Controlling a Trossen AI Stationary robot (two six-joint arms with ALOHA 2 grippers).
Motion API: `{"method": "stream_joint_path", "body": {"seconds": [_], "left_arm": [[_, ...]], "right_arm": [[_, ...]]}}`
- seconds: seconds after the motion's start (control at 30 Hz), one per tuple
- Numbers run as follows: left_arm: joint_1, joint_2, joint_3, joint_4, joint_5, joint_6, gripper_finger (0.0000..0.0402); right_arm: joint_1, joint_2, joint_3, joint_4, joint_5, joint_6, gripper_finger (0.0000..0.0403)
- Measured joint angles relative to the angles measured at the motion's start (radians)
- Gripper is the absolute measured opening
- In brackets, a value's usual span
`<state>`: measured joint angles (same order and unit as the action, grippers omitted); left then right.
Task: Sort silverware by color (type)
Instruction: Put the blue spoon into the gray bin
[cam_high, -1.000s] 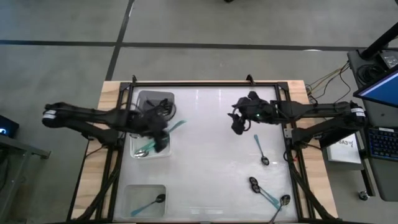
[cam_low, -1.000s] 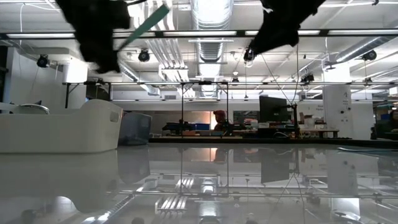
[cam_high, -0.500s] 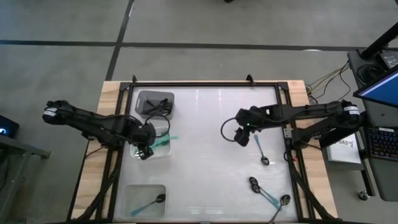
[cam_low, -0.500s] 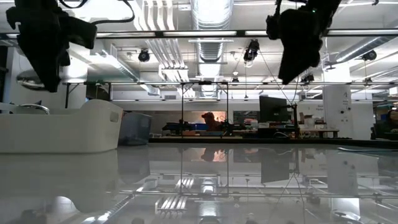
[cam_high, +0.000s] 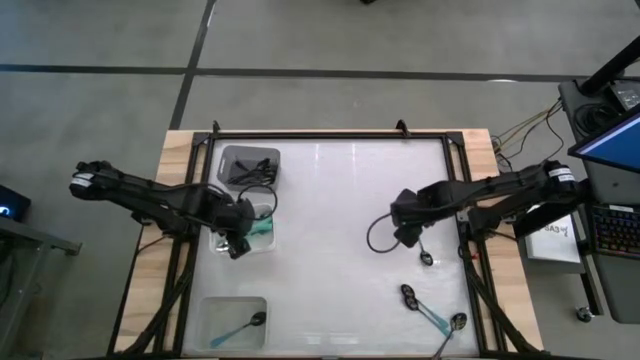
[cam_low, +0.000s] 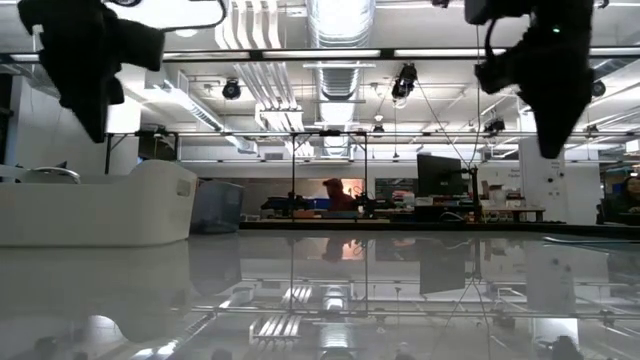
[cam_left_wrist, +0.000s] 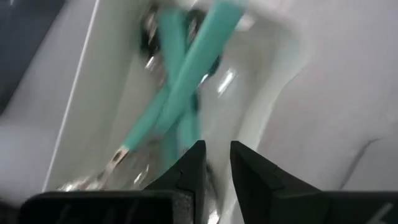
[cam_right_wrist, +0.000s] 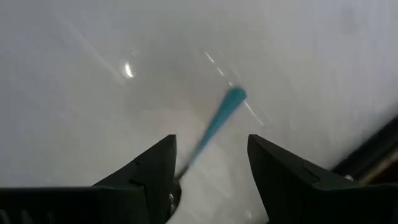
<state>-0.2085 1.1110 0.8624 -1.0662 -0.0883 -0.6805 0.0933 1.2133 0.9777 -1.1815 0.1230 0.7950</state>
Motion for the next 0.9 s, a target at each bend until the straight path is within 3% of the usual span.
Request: {"method": "stream_joint_path", "body": {"seconds": [0.47, 0.7, 0.9], "left_arm": [[0.001, 0.000, 0.007, 0.445, -0.010, 0.148, 0.0056], [0.001, 0.000, 0.007, 0.474, -0.010, 0.150, 0.0056], [0.001, 0.000, 0.007, 0.474, -0.012, 0.175, 0.0056]], "right_arm": [[0.045, -0.002, -0.221, 0.064, -0.020, 0.264, 0.0189], [0.065, -0.002, -0.314, 0.256, -0.121, 0.296, 0.0189], [0.073, -0.002, -0.357, 0.275, -0.133, 0.314, 0.0189]]}}
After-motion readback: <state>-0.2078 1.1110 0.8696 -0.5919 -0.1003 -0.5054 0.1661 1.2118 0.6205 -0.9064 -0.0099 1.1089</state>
